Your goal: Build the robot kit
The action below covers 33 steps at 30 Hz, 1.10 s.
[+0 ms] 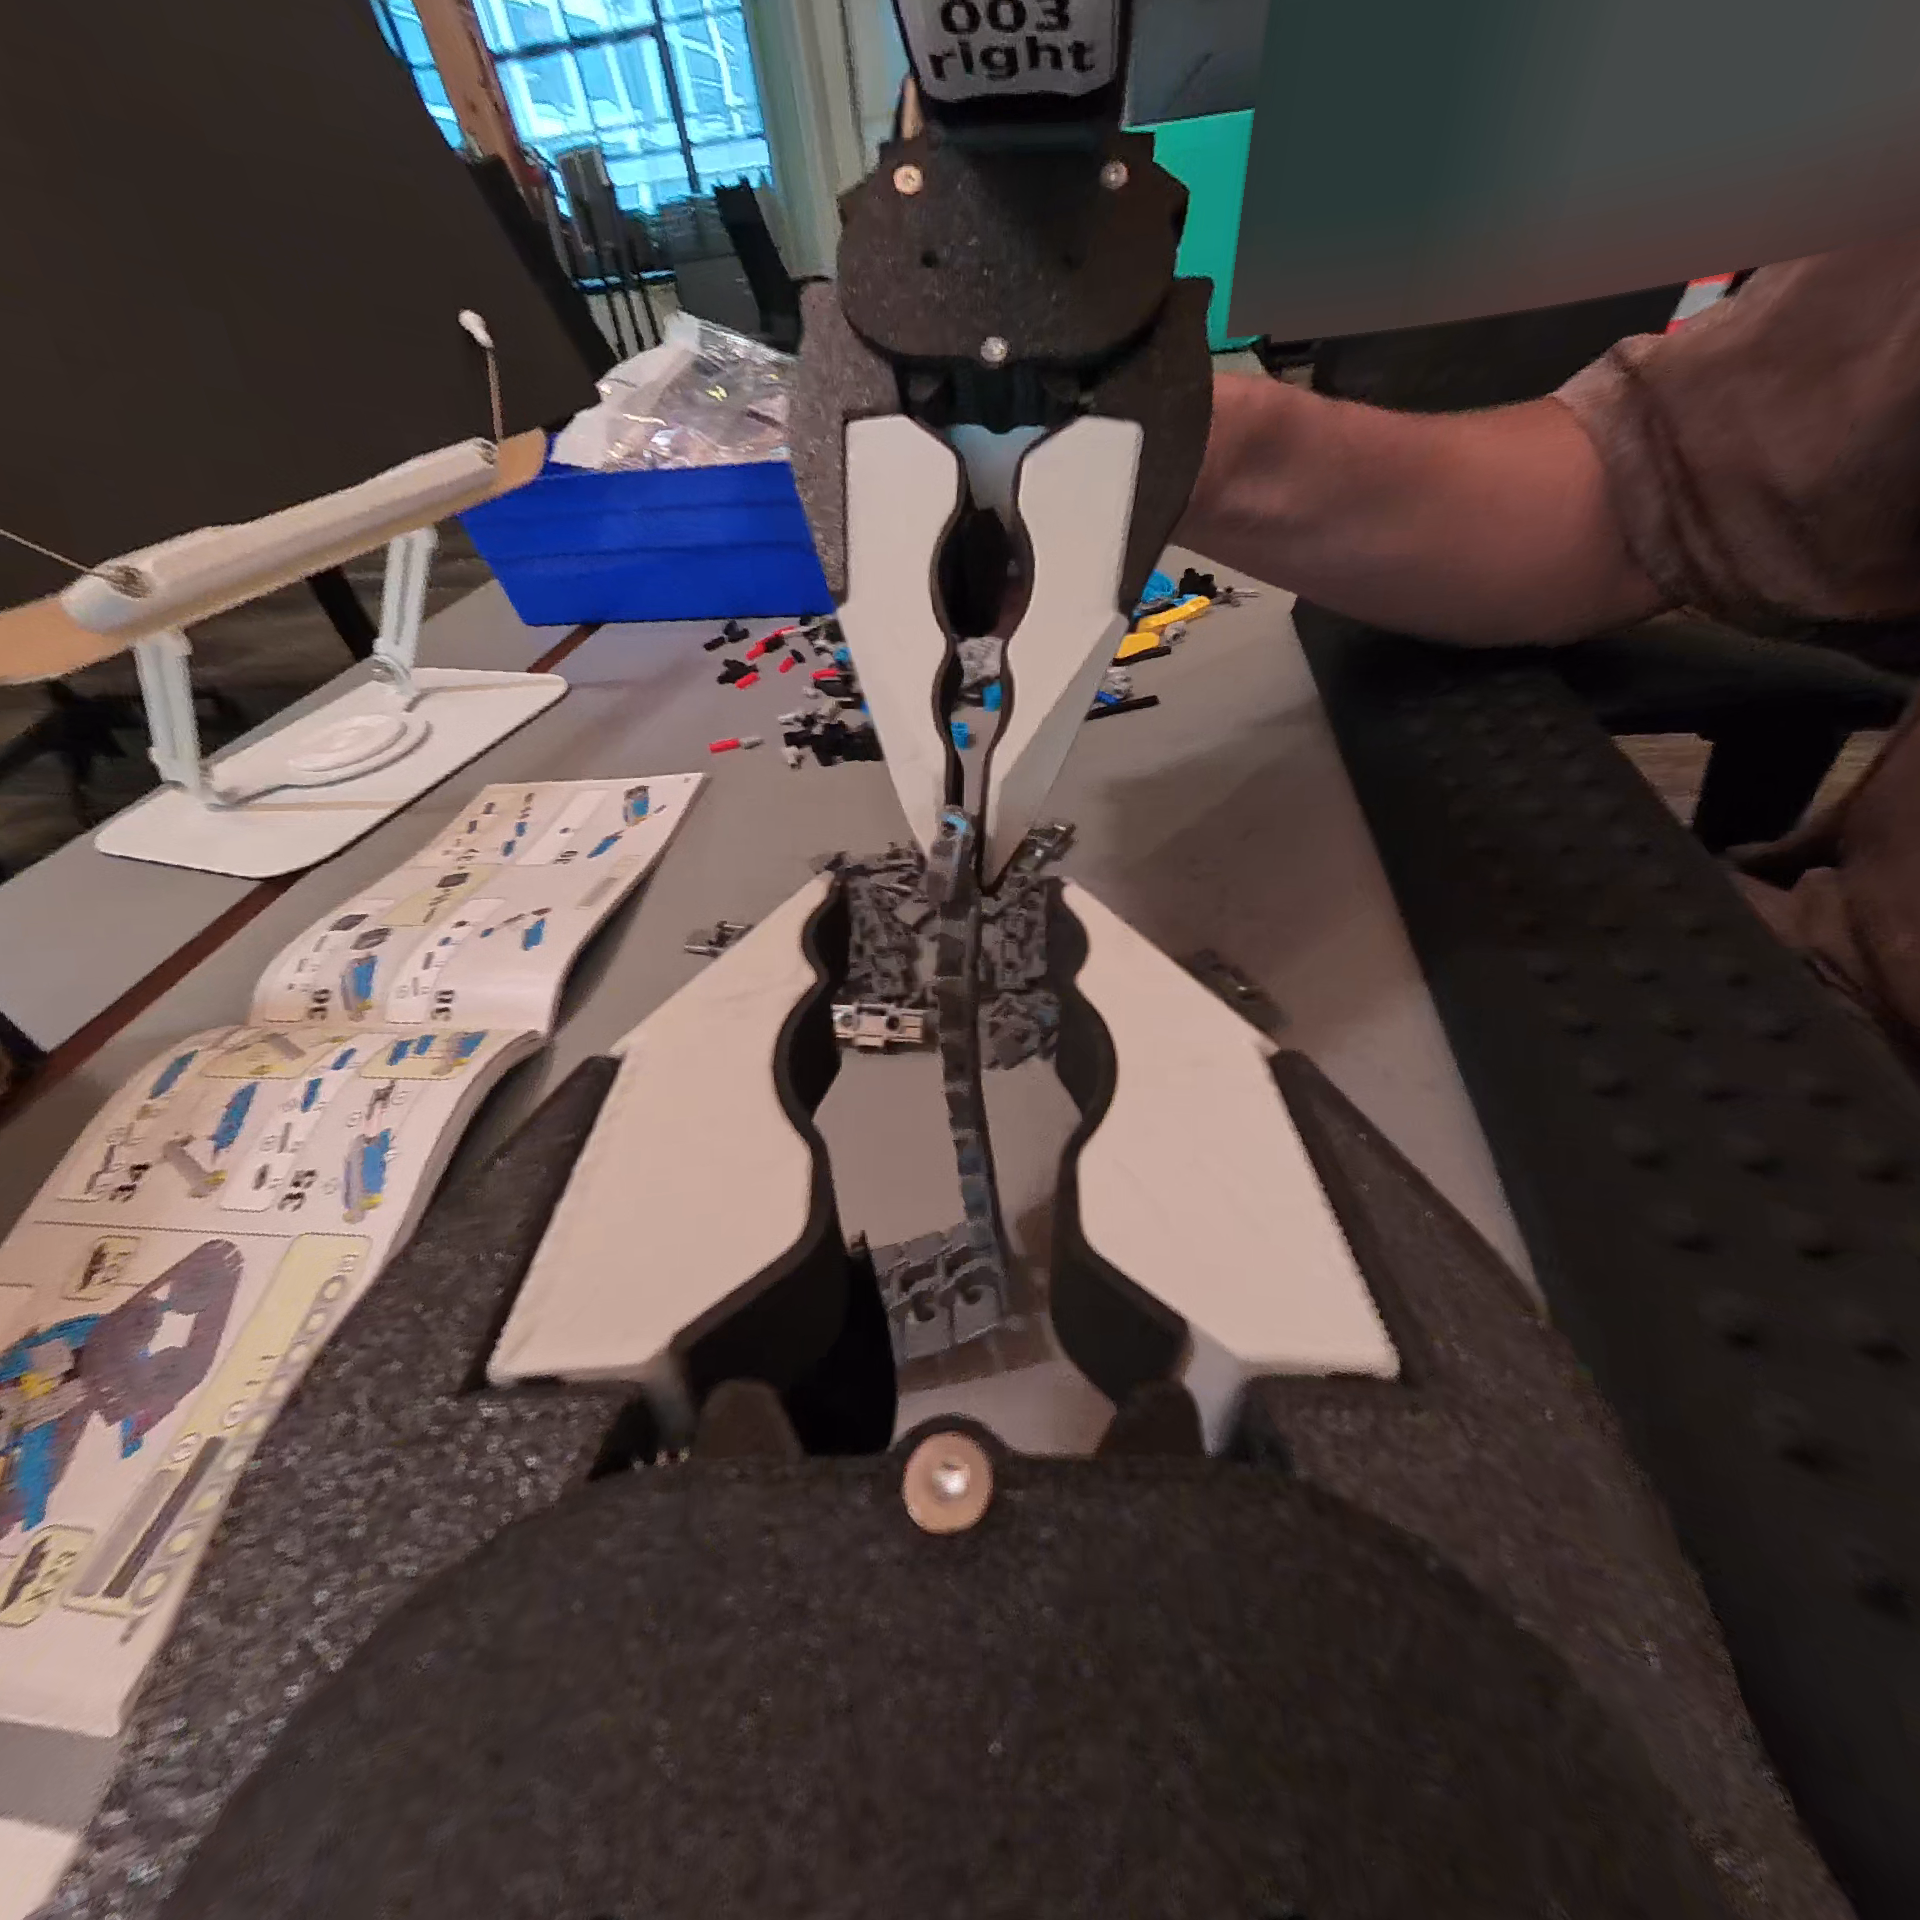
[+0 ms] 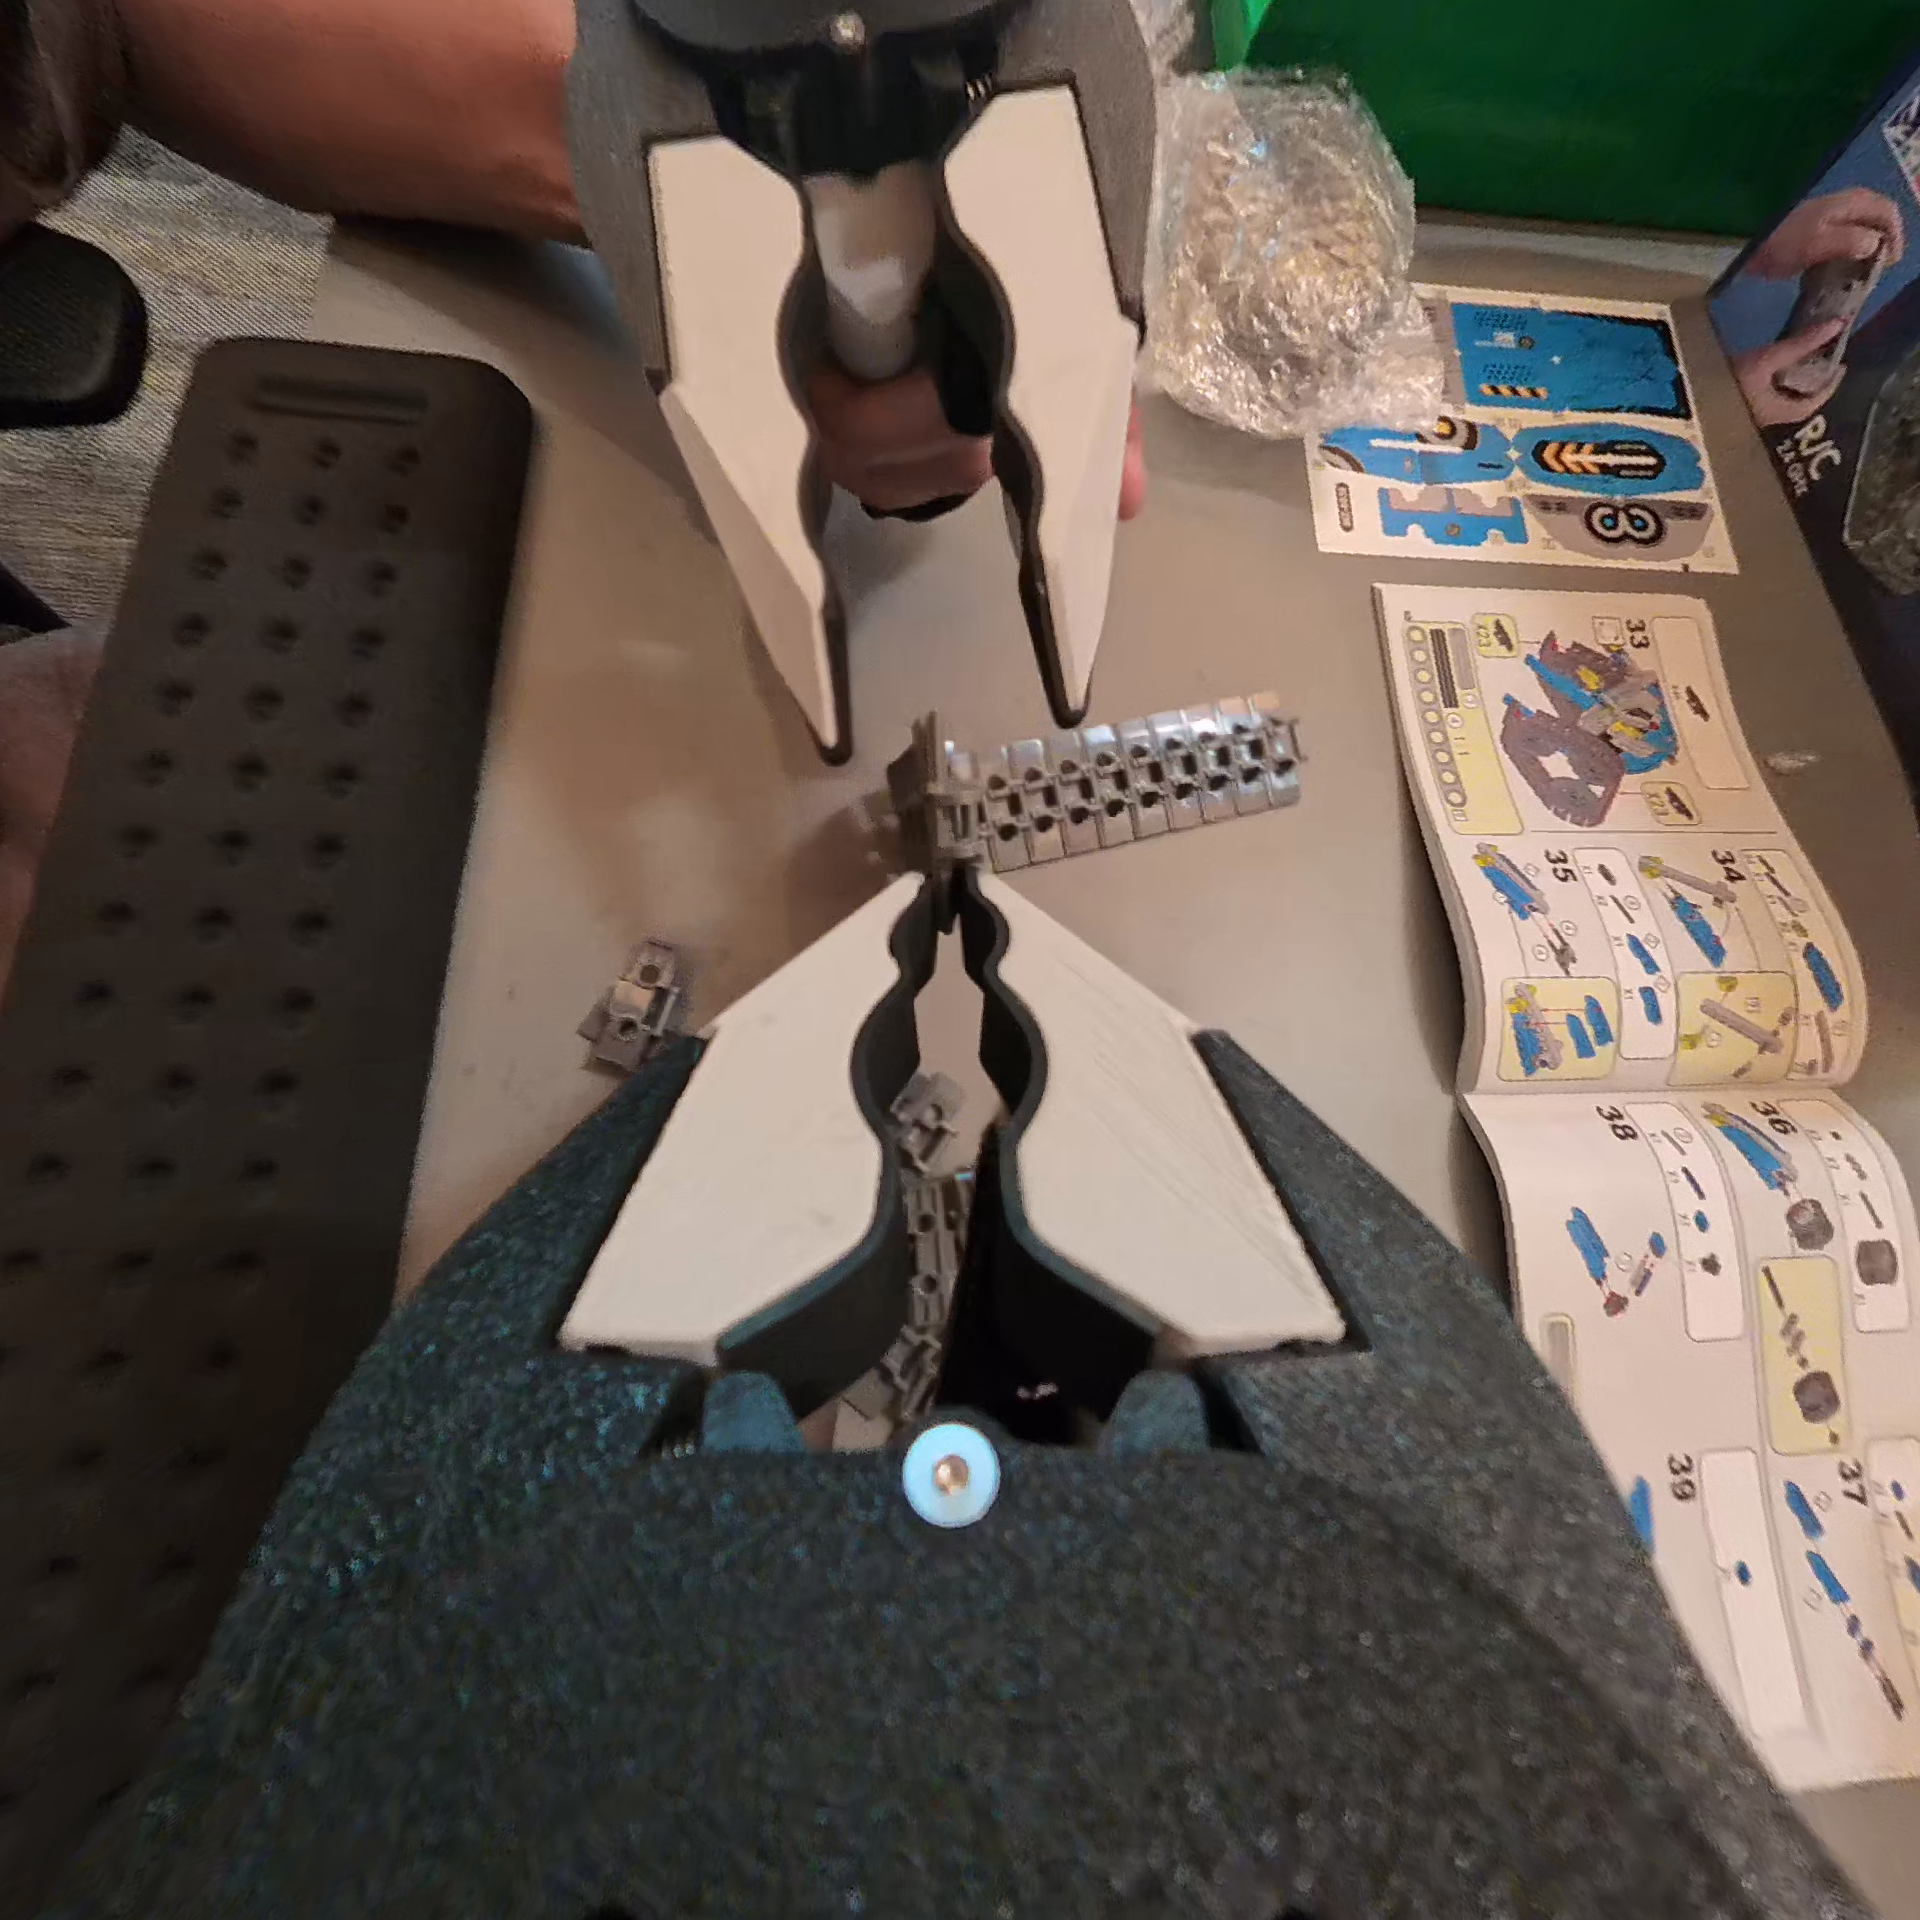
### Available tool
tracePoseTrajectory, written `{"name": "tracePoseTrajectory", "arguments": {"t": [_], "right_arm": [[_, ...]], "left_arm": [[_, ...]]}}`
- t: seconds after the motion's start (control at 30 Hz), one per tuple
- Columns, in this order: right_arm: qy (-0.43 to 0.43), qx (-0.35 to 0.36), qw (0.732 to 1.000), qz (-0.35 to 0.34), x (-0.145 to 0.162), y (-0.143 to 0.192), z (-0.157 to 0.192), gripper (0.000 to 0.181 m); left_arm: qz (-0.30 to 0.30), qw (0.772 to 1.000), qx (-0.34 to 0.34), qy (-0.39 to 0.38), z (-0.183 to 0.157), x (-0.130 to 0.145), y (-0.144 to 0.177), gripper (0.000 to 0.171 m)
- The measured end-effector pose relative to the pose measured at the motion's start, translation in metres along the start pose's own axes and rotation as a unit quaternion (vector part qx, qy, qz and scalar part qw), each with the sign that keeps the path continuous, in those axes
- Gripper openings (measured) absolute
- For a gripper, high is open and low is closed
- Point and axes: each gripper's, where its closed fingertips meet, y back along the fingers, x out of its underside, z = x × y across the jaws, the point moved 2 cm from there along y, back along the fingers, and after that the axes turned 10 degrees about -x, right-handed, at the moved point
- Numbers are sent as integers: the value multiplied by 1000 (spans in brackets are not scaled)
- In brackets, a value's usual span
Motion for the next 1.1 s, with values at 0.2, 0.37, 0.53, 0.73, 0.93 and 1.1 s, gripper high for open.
{"name": "tracePoseTrajectory", "arguments": {"t": [0.2,0.37,0.53,0.73,0.93,1.1], "right_arm": [[11,-30,999,3,-4,-6,13,4],[6,-28,1000,1,-4,-5,12,4],[15,0,999,-34,-12,-1,5,5],[52,51,996,-54,-19,2,1,7],[49,49,989,-129,-31,6,1,13],[30,16,984,-173,-35,7,3,11]], "left_arm": [[14,999,21,-31,-16,8,-5,11],[12,999,14,-31,-14,9,-6,8],[-2,1000,-4,0,-7,2,-4,7],[-21,997,16,77,1,-3,0,7],[-60,985,52,150,2,-14,5,7],[-72,982,64,163,1,-18,8,7]]}}
